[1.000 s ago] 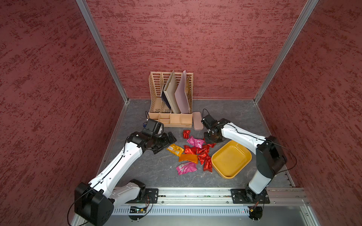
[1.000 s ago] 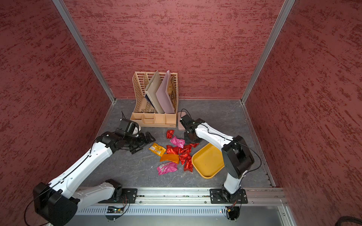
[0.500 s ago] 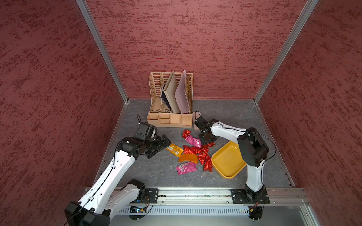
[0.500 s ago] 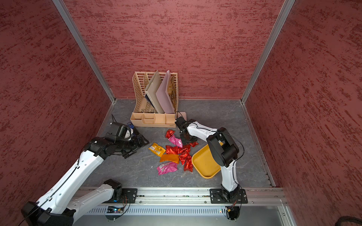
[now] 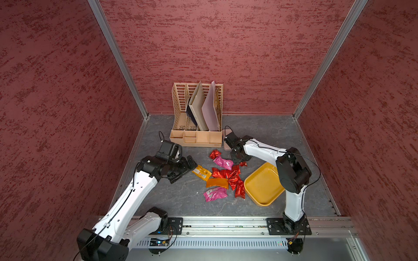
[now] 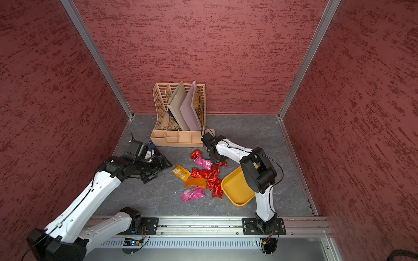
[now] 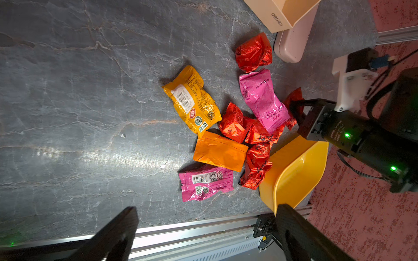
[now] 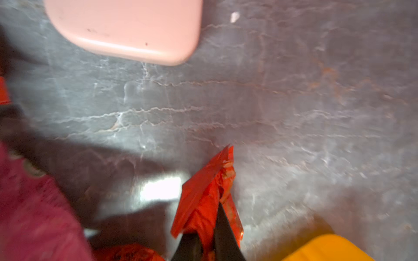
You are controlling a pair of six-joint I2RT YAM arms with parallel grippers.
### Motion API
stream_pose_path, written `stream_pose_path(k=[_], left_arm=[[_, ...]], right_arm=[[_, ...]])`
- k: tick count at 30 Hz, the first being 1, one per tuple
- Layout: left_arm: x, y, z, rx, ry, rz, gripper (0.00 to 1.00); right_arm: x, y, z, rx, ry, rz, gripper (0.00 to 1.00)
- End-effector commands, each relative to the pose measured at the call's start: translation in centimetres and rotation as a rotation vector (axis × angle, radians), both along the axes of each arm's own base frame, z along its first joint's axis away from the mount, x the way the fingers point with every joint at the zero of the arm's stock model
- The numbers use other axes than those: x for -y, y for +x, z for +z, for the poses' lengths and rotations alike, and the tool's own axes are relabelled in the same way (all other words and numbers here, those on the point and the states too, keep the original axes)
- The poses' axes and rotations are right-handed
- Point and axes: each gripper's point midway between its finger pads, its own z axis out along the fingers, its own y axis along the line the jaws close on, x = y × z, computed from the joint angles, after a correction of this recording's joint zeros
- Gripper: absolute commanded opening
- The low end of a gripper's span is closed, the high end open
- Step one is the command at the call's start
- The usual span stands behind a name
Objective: Put the tea bags into the storage box
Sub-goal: Pick up the tea bag from the center of the board, then place the tea bag in the storage box, then pick up the tea bag from the center of the board.
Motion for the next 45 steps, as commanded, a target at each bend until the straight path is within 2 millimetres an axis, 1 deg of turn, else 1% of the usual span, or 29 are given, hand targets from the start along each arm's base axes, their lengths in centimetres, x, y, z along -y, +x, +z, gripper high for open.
stream_pose_path(k=[1,3,5,7,10,14,17,19,21,24,26,29,30,31,33,34,35,36,39,41,42,44,45], left_arm=[[1.2,1.7,1.2,0.057,-0.045,-0.038,1.00],[1.8,2.3,0.9,0.055,-0.063,-0.057,1.00],[2.6,2.8,0.6,0.048,-0.083,-0.081,1.00],[3.2,3.2,0.2,0.039,-0.091,-0.107,1.00],[3.8,3.5,-0.4,0.030,-0.091,-0.140,1.00],[4.3,3.8,-1.1,0.015,-0.089,-0.172,1.00],[4.7,3.9,-1.5,-0.003,-0.095,-0.184,1.00],[4.8,3.9,-1.8,-0.012,-0.098,-0.188,1.00],[5.0,3.9,-2.0,-0.018,-0.100,-0.196,1.00],[5.2,4.1,-2.0,-0.024,-0.098,-0.208,1.00],[5.3,4.2,-1.9,-0.026,-0.094,-0.217,1.00],[5.3,4.3,-1.8,-0.027,-0.089,-0.221,1.00],[5.3,4.3,-1.8,-0.025,-0.087,-0.224,1.00],[5.2,4.3,-1.9,-0.024,-0.084,-0.224,1.00],[5.0,4.3,-2.0,-0.025,-0.078,-0.219,1.00],[5.0,4.2,-2.0,-0.024,-0.077,-0.217,1.00],[5.0,4.2,-1.9,-0.023,-0.078,-0.218,1.00],[4.9,4.1,-1.9,-0.023,-0.078,-0.216,1.00],[4.6,4.0,-1.9,-0.019,-0.068,-0.214,1.00],[4.3,3.8,-2.0,-0.018,-0.062,-0.207,1.00],[4.1,3.8,-2.1,-0.015,-0.060,-0.201,1.00],[3.8,3.8,-2.2,-0.012,-0.061,-0.187,1.00],[3.7,3.9,-2.3,-0.011,-0.067,-0.179,1.00]], right_arm=[[0.9,-0.5,6.7,0.110,0.061,-0.080,0.08],[1.9,-1.8,8.6,0.130,0.084,-0.117,0.08],[3.3,-3.6,9.7,0.130,0.095,-0.155,0.08],[4.7,-5.4,10.2,0.122,0.095,-0.190,0.08],[6.8,-8.2,10.3,0.110,0.090,-0.238,0.09],[9.7,-11.7,8.8,0.067,0.057,-0.331,0.09],[11.4,-14.2,7.2,0.038,0.043,-0.412,0.09],[12.4,-15.4,6.1,0.027,0.037,-0.461,0.09],[13.0,-16.1,4.9,0.016,0.030,-0.488,0.11],[13.3,-16.2,2.6,-0.012,0.023,-0.499,0.12],[13.3,-15.8,1.3,-0.027,0.014,-0.489,0.12],[13.4,-14.8,0.1,-0.036,-0.018,-0.479,0.15],[13.5,-14.5,-0.2,-0.040,-0.029,-0.477,0.18],[13.5,-14.1,-0.4,-0.040,-0.038,-0.470,0.22],[13.5,-13.6,-0.6,-0.050,-0.060,-0.463,0.39],[13.4,-13.4,-0.5,-0.057,-0.070,-0.458,0.49],[13.3,-13.3,-0.2,-0.062,-0.074,-0.454,0.55],[13.2,-13.1,0.1,-0.062,-0.075,-0.447,0.58],[12.9,-12.6,1.9,-0.046,-0.060,-0.444,0.61],[11.8,-12.1,3.5,-0.023,0.007,-0.432,0.61],[10.5,-11.8,4.3,-0.012,0.077,-0.409,0.61],[7.2,-10.9,5.7,0.011,0.260,-0.355,0.60],[5.2,-10.7,6.3,0.012,0.369,-0.324,0.60]])
